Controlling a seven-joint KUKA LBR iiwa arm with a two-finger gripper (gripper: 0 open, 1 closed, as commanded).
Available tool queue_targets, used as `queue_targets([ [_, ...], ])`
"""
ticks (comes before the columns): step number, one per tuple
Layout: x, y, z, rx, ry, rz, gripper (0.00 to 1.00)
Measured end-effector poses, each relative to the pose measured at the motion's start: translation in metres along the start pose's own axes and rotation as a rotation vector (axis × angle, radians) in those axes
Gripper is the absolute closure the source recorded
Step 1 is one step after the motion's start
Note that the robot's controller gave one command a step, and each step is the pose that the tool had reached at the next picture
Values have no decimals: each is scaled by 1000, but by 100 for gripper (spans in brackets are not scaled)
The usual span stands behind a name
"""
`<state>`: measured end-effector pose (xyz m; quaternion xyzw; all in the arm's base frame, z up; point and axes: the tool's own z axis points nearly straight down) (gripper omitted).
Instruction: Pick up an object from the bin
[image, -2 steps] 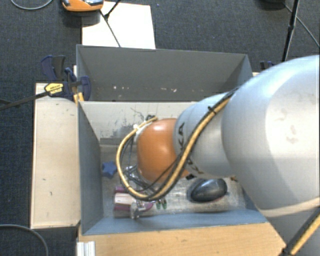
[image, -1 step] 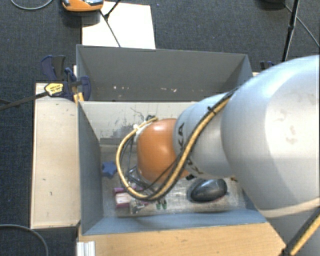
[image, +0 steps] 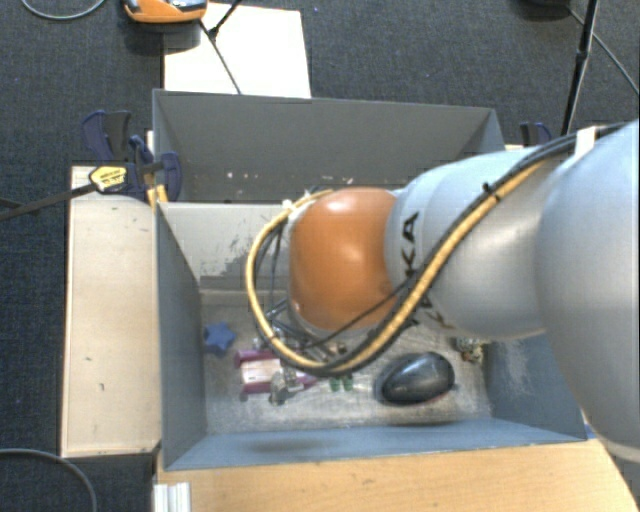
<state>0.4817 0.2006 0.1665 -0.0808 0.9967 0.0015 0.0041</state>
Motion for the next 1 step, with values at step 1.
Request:
queue_targets([
  [1,-1,0,-13,1,5,4,100],
])
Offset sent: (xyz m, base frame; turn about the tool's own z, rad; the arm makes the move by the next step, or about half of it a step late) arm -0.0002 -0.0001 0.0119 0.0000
